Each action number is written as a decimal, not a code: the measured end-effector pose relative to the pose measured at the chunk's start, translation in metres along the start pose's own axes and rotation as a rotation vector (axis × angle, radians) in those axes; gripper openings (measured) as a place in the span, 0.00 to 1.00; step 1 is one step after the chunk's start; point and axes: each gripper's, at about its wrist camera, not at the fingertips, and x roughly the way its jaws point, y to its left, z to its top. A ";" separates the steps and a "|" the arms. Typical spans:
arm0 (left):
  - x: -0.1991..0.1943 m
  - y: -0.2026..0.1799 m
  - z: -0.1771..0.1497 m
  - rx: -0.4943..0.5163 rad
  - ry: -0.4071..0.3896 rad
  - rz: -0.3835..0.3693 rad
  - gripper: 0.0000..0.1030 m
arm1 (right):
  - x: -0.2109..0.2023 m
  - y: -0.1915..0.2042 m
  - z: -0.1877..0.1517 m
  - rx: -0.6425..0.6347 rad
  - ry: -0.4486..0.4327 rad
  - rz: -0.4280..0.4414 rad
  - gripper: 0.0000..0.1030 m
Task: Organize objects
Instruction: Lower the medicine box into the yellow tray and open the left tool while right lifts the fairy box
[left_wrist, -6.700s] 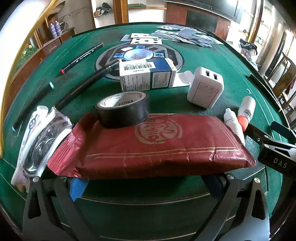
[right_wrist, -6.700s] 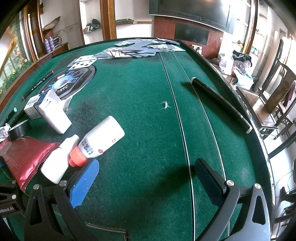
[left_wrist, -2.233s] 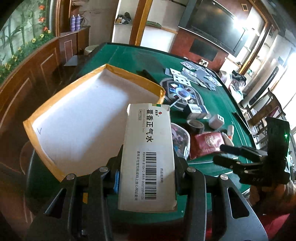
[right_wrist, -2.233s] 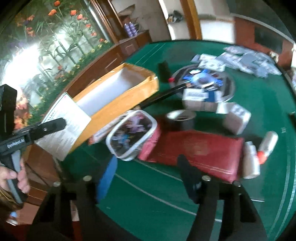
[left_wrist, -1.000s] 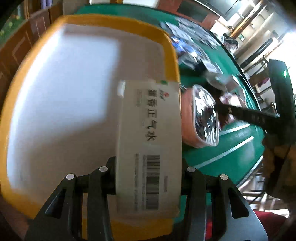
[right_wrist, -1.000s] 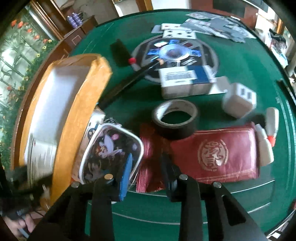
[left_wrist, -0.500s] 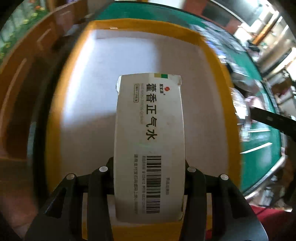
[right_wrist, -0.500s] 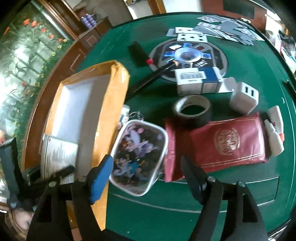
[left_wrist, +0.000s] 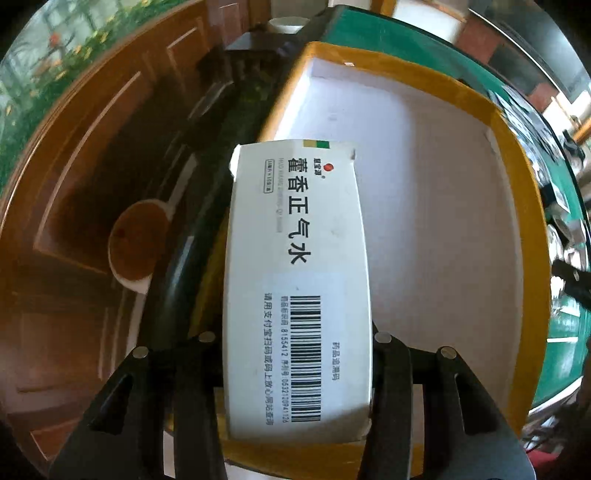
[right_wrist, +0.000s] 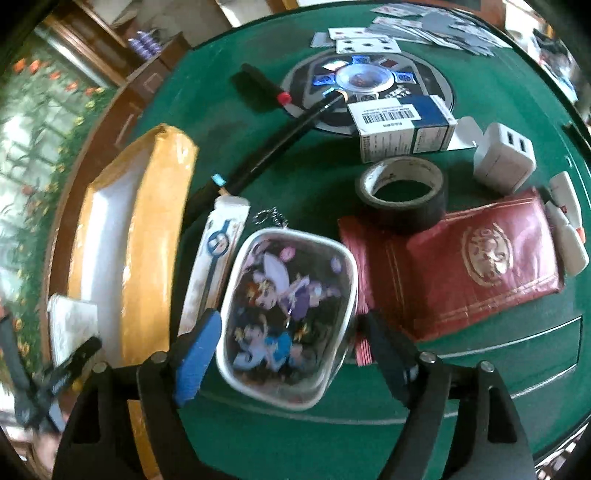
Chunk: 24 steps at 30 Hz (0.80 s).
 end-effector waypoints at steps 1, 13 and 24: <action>0.000 -0.006 -0.001 0.019 -0.004 -0.001 0.41 | 0.002 0.002 0.001 -0.004 -0.008 -0.011 0.83; -0.008 -0.050 0.006 0.140 -0.024 -0.060 0.53 | -0.011 -0.007 0.002 -0.104 -0.024 -0.008 0.32; -0.005 -0.059 0.007 0.108 -0.021 -0.096 0.67 | -0.013 0.012 0.005 -0.033 -0.011 0.029 0.84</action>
